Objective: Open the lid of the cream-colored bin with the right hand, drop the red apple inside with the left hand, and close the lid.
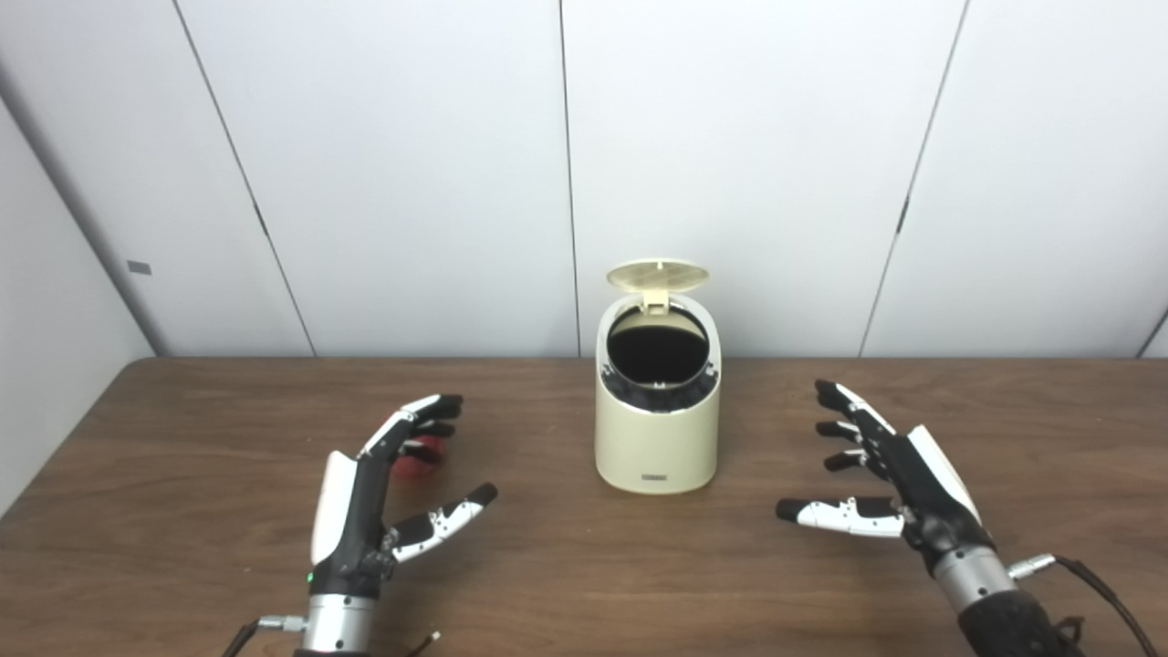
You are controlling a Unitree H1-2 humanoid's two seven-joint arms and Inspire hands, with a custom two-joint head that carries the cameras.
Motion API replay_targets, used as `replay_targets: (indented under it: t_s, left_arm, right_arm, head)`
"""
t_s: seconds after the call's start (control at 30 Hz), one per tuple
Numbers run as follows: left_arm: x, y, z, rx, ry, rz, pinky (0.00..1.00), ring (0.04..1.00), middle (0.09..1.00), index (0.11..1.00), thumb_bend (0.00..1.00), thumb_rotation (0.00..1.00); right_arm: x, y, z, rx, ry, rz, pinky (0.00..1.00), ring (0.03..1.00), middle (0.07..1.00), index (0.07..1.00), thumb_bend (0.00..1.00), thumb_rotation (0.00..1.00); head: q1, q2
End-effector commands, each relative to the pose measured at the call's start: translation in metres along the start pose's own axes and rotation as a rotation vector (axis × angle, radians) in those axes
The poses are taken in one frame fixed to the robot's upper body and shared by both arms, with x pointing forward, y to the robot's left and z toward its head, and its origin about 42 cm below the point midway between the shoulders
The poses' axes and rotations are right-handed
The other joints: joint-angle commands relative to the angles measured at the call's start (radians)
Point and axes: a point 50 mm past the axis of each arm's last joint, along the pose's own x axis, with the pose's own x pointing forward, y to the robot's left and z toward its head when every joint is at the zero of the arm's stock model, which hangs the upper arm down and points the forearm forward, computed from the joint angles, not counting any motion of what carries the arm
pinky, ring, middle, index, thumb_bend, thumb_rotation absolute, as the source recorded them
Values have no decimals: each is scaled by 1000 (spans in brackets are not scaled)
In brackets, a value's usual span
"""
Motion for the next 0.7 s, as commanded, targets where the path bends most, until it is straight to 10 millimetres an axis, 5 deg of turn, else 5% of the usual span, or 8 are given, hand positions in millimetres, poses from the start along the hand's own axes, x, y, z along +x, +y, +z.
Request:
replay_targets:
  t_s: [0.0, 0.43, 0.67]
  left_arm:
    - [14, 12, 8, 21, -46, 37, 713, 869, 891, 852, 750, 105]
    - [21, 30, -28, 111, 75, 43, 910, 986, 999, 985, 834, 174]
    - [31, 32, -40, 198, 212, -79, 795, 933, 975, 973, 893, 242]
  right_arm:
    - [6, -14, 13, -4, -83, -21, 685, 849, 923, 934, 854, 249]
    - [8, -14, 17, 11, -79, -1, 706, 852, 932, 937, 853, 217]
    - [8, -14, 24, 6, -83, -2, 674, 837, 917, 934, 846, 264]
  head:
    - [7, 0]
    - [24, 1]
    - [15, 8]
